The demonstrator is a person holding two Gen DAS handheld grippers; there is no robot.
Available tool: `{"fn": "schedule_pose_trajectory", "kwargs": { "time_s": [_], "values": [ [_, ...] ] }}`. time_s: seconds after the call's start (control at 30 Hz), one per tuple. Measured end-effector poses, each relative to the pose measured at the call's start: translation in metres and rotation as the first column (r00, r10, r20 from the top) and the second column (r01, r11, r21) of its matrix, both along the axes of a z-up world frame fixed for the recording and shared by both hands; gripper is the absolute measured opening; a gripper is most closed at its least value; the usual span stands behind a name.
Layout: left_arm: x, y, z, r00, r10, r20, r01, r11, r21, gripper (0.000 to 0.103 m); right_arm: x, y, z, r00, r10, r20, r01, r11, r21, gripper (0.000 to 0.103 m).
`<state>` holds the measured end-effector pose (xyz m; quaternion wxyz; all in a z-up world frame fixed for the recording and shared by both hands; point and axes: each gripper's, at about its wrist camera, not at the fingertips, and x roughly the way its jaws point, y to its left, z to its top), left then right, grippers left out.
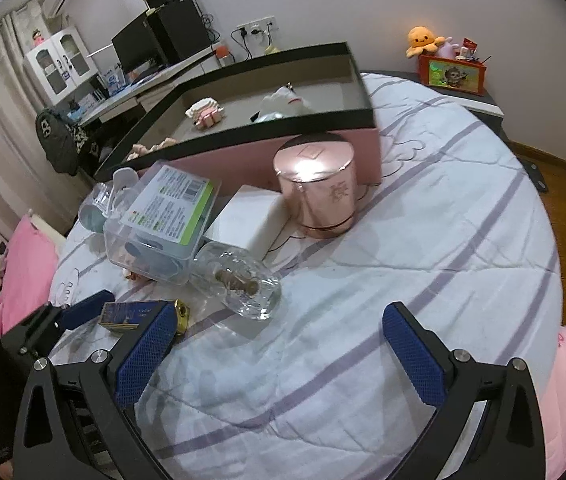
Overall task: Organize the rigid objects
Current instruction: 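Grasp the blue rectangular case with the left tool while the right tool grasps the glass bottle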
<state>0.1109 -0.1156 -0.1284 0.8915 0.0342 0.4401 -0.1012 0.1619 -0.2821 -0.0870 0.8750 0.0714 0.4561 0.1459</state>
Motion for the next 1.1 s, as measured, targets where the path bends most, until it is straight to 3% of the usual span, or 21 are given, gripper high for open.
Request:
{"fn": "schedule_pose_trajectory", "kwargs": {
  "time_s": [0.03,0.2,0.37,0.7,1.1],
  "values": [
    [0.002,-0.001,-0.001,1.000,0.000,-0.003,0.000,1.000,0.007,0.103,0.001,0.000,0.000,1.000,-0.001,-0.002,0.001,1.000,0.002,0.103],
    [0.005,-0.009,-0.001,0.999,-0.037,-0.001,0.037,0.999,0.000,0.101,0.002,0.000,-0.001,1.000,-0.011,-0.014,0.011,1.000,-0.005,0.103],
    [0.004,-0.008,0.001,0.997,-0.070,0.016,0.070,0.997,-0.019,0.065,0.005,0.002,-0.002,1.000,-0.009,-0.019,0.008,1.000,-0.017,0.103],
    [-0.018,0.013,0.008,0.993,-0.117,0.018,0.118,0.990,-0.071,0.065,0.006,0.009,-0.003,1.000,0.016,-0.020,-0.017,0.999,-0.032,0.103],
    [-0.012,0.030,0.010,0.998,-0.062,0.023,0.064,0.994,-0.087,0.065,0.015,0.029,-0.009,0.997,0.072,0.031,-0.069,0.992,-0.108,0.100]
  ]
}}
